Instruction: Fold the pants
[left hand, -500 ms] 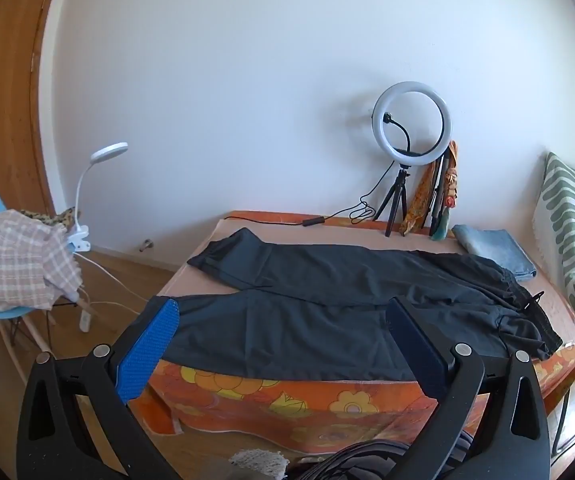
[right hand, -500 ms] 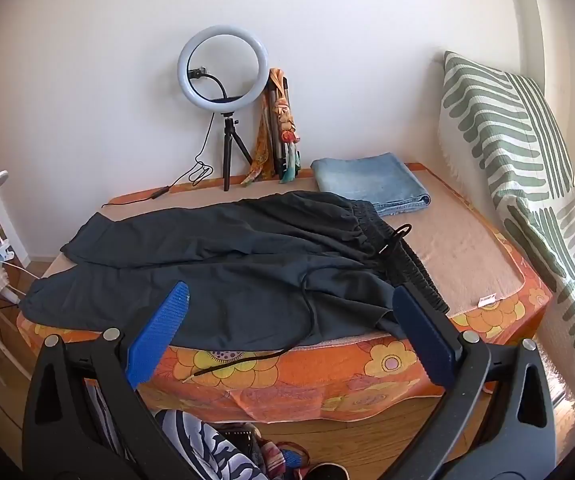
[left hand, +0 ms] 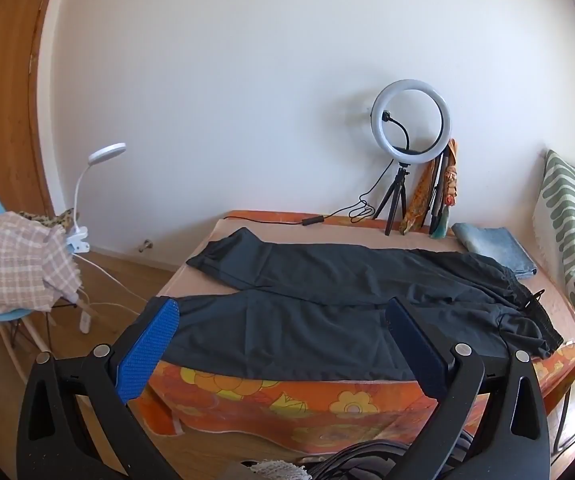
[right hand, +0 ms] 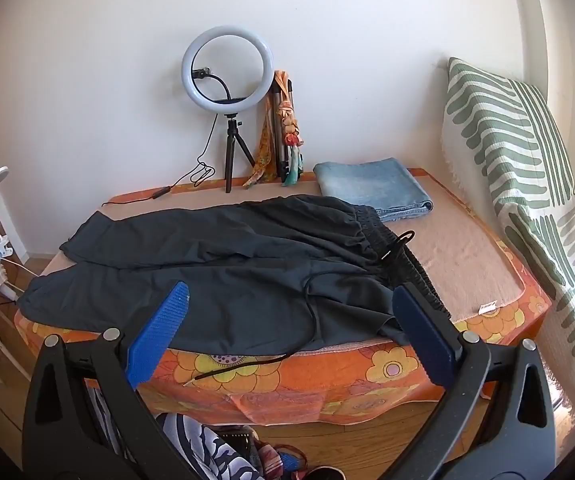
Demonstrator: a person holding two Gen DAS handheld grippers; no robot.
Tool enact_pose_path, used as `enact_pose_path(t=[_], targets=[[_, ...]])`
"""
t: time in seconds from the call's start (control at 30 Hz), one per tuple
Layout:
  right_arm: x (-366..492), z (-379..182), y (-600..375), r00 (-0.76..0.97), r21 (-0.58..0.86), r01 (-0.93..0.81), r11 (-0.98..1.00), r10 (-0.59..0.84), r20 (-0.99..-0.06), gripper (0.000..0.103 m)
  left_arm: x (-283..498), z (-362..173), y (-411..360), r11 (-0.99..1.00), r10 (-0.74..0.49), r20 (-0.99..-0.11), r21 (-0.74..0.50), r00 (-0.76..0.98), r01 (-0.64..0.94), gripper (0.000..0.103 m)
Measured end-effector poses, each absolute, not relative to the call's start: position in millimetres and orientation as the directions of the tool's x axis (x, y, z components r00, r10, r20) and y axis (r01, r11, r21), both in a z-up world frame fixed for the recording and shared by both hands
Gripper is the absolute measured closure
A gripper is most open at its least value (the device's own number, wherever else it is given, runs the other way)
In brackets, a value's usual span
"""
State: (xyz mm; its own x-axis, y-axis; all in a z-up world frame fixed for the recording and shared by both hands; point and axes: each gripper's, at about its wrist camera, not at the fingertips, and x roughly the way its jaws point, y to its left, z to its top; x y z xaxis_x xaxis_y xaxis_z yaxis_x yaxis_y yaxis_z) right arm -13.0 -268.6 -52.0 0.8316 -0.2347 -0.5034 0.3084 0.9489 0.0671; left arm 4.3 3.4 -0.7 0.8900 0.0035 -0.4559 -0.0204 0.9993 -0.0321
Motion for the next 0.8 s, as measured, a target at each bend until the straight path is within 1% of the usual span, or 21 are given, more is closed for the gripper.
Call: enact_pose_path(t=[0.8], targets=[[-18.8, -50.1, -266.7, 0.839, 0.066, 0.305, 0.95, -0.235, -0.491, 0.0, 0.6, 3.3, -1.7, 1.0, -0.006, -0.455, -0.03, 0.891, -0.009, 0.0]])
